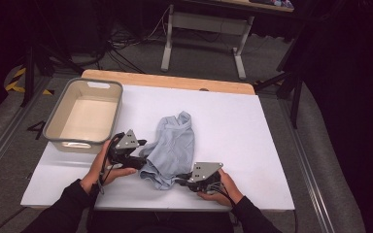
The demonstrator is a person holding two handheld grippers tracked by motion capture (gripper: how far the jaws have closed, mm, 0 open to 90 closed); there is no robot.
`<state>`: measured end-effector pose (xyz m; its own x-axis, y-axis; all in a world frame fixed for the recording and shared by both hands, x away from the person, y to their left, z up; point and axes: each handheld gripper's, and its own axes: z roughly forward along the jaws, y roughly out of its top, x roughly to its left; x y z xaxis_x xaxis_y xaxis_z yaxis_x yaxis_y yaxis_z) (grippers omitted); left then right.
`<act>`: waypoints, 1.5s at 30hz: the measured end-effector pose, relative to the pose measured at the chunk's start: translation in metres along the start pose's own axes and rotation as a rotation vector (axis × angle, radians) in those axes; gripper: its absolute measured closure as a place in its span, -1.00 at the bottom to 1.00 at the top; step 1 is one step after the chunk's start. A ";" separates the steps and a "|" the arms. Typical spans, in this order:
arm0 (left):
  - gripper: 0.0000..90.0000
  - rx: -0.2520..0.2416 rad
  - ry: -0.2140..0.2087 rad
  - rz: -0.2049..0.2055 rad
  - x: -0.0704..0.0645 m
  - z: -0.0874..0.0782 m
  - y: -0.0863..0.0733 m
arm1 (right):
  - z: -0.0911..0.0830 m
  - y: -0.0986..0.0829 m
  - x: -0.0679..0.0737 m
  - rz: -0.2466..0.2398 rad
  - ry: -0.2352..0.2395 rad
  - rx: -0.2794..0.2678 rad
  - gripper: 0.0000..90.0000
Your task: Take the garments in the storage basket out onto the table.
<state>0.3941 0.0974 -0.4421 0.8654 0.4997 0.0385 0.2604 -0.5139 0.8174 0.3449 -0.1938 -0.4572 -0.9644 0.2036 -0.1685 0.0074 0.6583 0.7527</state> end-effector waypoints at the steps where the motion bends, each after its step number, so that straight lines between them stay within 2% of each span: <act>1: -0.12 0.011 -0.002 -0.013 0.000 0.007 -0.001 | -0.001 -0.001 -0.002 0.003 -0.021 0.004 0.83; 2: -0.13 0.011 -0.002 -0.013 0.000 0.007 -0.001 | -0.001 -0.001 -0.002 0.003 -0.021 0.004 0.83; 3: -0.14 0.016 0.005 -0.014 0.001 0.011 0.000 | -0.002 -0.002 -0.006 0.016 -0.049 0.010 0.82; 6: -0.16 0.008 0.005 -0.054 0.007 0.020 0.000 | -0.004 -0.004 -0.011 0.036 -0.083 0.021 0.81; 9: -0.17 0.011 0.012 -0.053 0.010 0.024 -0.001 | -0.005 -0.006 -0.016 0.045 -0.110 0.025 0.79; 11: -0.20 0.013 0.016 -0.059 0.011 0.025 0.000 | -0.008 -0.010 -0.021 0.076 -0.142 0.032 0.76; 13: -0.22 0.014 0.047 -0.042 0.010 0.023 0.001 | -0.010 -0.013 -0.026 0.094 -0.151 0.024 0.69; 16: -0.26 0.012 0.066 -0.035 0.009 0.018 0.001 | -0.017 -0.017 -0.028 0.123 -0.148 0.003 0.52; 17: -0.28 0.010 0.060 -0.042 0.009 0.016 0.001 | -0.020 -0.018 -0.028 0.139 -0.153 -0.003 0.41; 18: -0.28 0.012 0.060 -0.041 0.010 0.014 0.001 | -0.023 -0.019 -0.030 0.154 -0.164 -0.012 0.31; 19: -0.29 0.007 0.061 -0.042 0.010 0.012 0.000 | -0.027 -0.020 -0.031 0.170 -0.179 -0.017 0.30; 22: -0.32 -0.003 0.064 -0.048 0.010 0.005 -0.001 | -0.041 -0.021 -0.035 0.217 -0.201 -0.067 0.08; 23: -0.33 -0.003 0.061 -0.045 0.010 0.002 -0.002 | -0.045 -0.020 -0.036 0.228 -0.214 -0.080 0.09; 25: -0.34 0.001 0.061 -0.043 0.010 0.000 -0.003 | -0.052 -0.014 -0.035 0.227 -0.252 -0.108 0.04; 29: -0.31 0.013 0.052 -0.049 0.011 0.000 -0.005 | -0.056 0.003 -0.036 0.228 -0.288 -0.145 -0.14; 31: -0.27 0.019 0.042 -0.043 0.010 0.000 -0.006 | -0.056 0.013 -0.036 0.230 -0.297 -0.192 -0.18; 34: -0.21 0.047 0.035 -0.017 0.008 0.003 -0.006 | -0.051 0.031 -0.036 0.214 -0.296 -0.227 -0.31; 36: -0.15 0.079 0.049 0.021 0.007 0.008 -0.008 | -0.043 0.043 -0.036 0.209 -0.275 -0.252 -0.39; 38: -0.12 0.081 0.030 0.011 0.008 0.012 -0.011 | -0.033 0.054 -0.032 0.186 -0.254 -0.259 -0.46; 39: -0.10 0.089 0.023 0.008 0.008 0.013 -0.012 | -0.026 0.059 -0.030 0.174 -0.227 -0.266 -0.47; 41: -0.02 0.093 0.012 0.006 0.008 0.016 -0.012 | -0.014 0.065 -0.024 0.142 -0.210 -0.233 -0.49; 43: 0.09 0.100 -0.010 -0.002 0.008 0.018 -0.013 | -0.005 0.066 -0.021 0.139 -0.184 -0.208 -0.47; 45: 0.27 0.102 -0.030 -0.005 0.008 0.020 -0.014 | 0.002 0.065 -0.020 0.134 -0.195 -0.171 -0.43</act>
<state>0.4061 0.0948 -0.4646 0.8760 0.4820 0.0162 0.3055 -0.5806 0.7547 0.3655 -0.1535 -0.4061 -0.8886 0.4271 -0.1672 0.0706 0.4876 0.8702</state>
